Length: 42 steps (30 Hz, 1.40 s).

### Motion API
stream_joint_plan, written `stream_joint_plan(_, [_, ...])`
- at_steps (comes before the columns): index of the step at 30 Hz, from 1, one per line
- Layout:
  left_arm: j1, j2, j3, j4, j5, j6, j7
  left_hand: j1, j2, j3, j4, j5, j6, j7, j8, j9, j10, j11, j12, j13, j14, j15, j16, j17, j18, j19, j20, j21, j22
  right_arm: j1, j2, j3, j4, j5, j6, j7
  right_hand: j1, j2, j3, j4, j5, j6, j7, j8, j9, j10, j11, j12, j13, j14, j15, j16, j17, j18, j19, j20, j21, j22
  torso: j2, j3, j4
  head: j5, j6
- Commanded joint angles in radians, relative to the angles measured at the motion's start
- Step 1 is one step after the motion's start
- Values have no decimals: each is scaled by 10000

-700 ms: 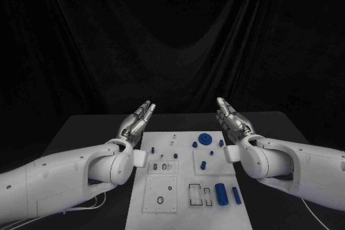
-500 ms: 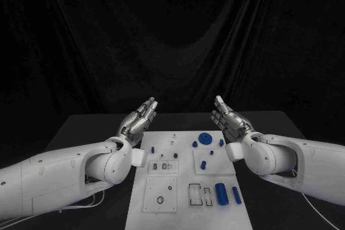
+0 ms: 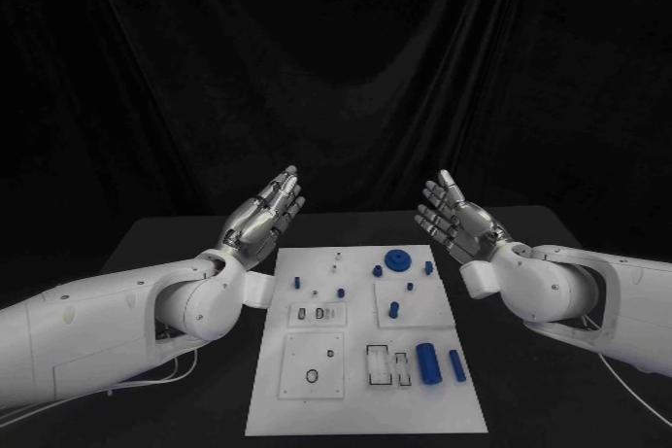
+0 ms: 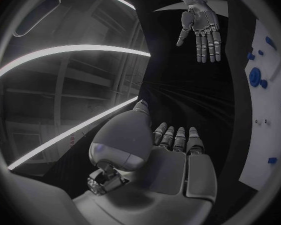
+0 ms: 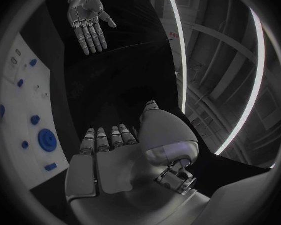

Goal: Assemble the parts on the task board

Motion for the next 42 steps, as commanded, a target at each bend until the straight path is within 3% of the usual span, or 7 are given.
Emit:
stream_joint_plan(1, [4,-33,-4,22,-628,561,707,150,32,-109,-5,-63,-83,-307,12,-26,-16,-86,-35,-12,-4,-72,-37,-13,150,-14,259,-34,-14,8,-39,9,42,-307,641,-183,314,-60,-8,-40,83,57,215,45,28,-3,235,-49,-16,-4,-1239,-44,-16,229,-4,111,-36,-13,65,19,103,-98,-52])
stream_joint_plan(12, [2,-223,-6,-47,-1471,417,733,107,100,-434,-9,-850,-675,-1497,-68,-109,-16,-17,-35,-12,-4,123,-37,-13,198,-14,477,-34,-14,237,-402,10,173,-2289,812,-1010,1834,-453,291,-816,1164,431,657,103,85,89,1170,7,26,-4,854,-44,-16,64,50,1764,12,24,81,8,127,-9,-142])
stream_joint_plan(14, [1,-332,-6,-61,-1961,388,775,153,116,-432,-17,-798,-673,-1488,-65,-107,-16,-4,-35,-12,-4,192,-37,-13,189,-14,538,-34,-14,447,-416,10,133,-3472,769,-1619,2318,-532,371,-1191,1474,815,1171,160,139,199,1397,86,66,24,1324,-21,0,153,364,2326,216,154,101,-24,106,64,-212])
stream_joint_plan(16, [0,-427,-7,-58,-2386,370,812,413,129,-384,-25,-500,-605,-1362,-51,-93,-16,26,-35,-12,-4,278,-37,-13,210,-14,673,-34,-14,661,-416,10,98,-4585,763,-2239,3121,-547,629,-1764,1648,852,1402,145,139,577,2393,421,187,1707,2322,1023,444,53,1779,3172,955,530,110,-36,101,101,-311])
stream_joint_plan(19, [-1,-520,-8,-32,-2782,388,798,571,136,-367,-20,-388,-500,-1147,-32,-75,-16,48,-35,-12,-4,314,-37,-13,243,-14,763,-34,-14,1013,-408,10,18,-6432,938,-3200,3509,-653,911,-1949,1237,1458,2017,298,246,1200,2854,1005,345,5211,2836,3104,1054,-403,4528,3237,2269,1122,109,-56,92,121,-441])
stream_joint_plan(26, [-2,-545,-9,-33,-3074,572,695,901,183,-274,-18,44,-501,-937,-36,-77,-16,150,-35,-12,-4,440,-37,-13,284,-14,957,-34,-14,1620,-187,10,-259,-11901,1214,-4946,4242,-906,1711,-2445,885,2824,2294,421,357,3444,3382,2826,535,8681,1890,4110,1153,263,8312,2995,2900,1152,142,-130,222,27,-721])
stream_joint_plan(42, [-12,-417,-11,-240,-3157,1059,683,1614,198,10,-5,1278,-249,-265,8,-36,-16,-213,-35,-12,-4,481,-37,-13,300,-14,1137,-34,-14,1641,699,9,-963,-21384,32,-5509,4444,-1602,3235,-3165,295,6823,1566,577,726,7667,2397,2889,626,13628,216,5933,3674,251,13054,1175,3967,1645,308,-254,392,-87,-1055])
